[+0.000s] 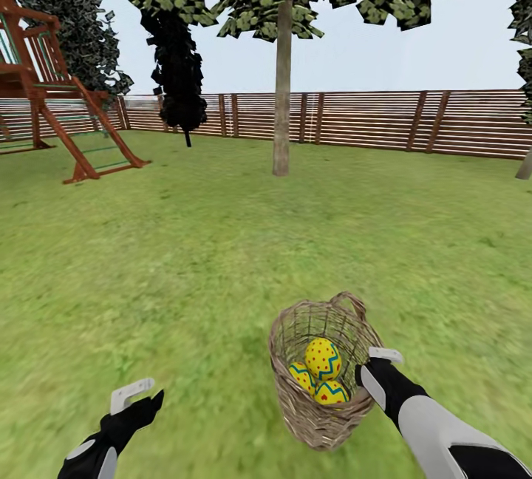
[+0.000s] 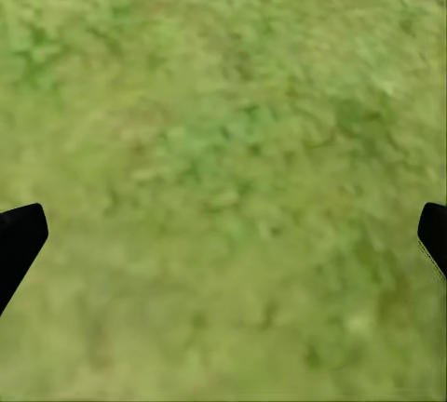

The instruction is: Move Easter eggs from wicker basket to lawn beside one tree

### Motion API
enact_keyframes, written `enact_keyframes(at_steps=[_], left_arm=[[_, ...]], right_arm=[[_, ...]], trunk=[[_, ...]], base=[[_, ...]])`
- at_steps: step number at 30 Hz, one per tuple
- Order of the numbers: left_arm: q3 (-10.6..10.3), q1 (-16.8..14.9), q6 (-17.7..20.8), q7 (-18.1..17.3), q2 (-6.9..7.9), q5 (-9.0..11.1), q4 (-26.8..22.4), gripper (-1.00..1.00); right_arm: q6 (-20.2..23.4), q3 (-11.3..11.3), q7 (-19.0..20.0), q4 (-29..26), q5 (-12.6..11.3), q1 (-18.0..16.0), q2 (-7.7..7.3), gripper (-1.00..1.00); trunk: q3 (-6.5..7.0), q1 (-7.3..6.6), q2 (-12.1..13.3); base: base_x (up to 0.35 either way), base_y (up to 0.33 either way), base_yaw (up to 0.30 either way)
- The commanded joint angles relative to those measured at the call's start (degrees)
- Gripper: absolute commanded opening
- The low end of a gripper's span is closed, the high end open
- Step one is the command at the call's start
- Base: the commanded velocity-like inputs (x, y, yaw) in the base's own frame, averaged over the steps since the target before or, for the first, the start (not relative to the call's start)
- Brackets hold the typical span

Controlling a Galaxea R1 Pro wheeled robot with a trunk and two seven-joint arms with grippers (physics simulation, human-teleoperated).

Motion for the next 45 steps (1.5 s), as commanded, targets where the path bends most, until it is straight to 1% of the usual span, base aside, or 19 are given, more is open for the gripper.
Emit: enact_keyframes(at_steps=[1, 45], left_arm=[[0.21, -0.04, 0.39, -0.31, -0.06, 0.57, -0.12, 1.00], [0.25, -0.04, 0.30, -0.51, -0.12, 0.57, -0.95, 1.00]], right_arm=[[0.13, -0.11, -0.22, -0.16, -0.53, -0.03, 0.05, -1.00], [0.13, -0.02, -0.25, -0.11, -0.49, -0.03, 0.06, -1.00]], trunk=[[-0.06, 0.02, -0.03], [-0.06, 0.02, -0.03]], base=[[0.329, 0.000, 0.000], [0.329, 0.000, 0.000]])
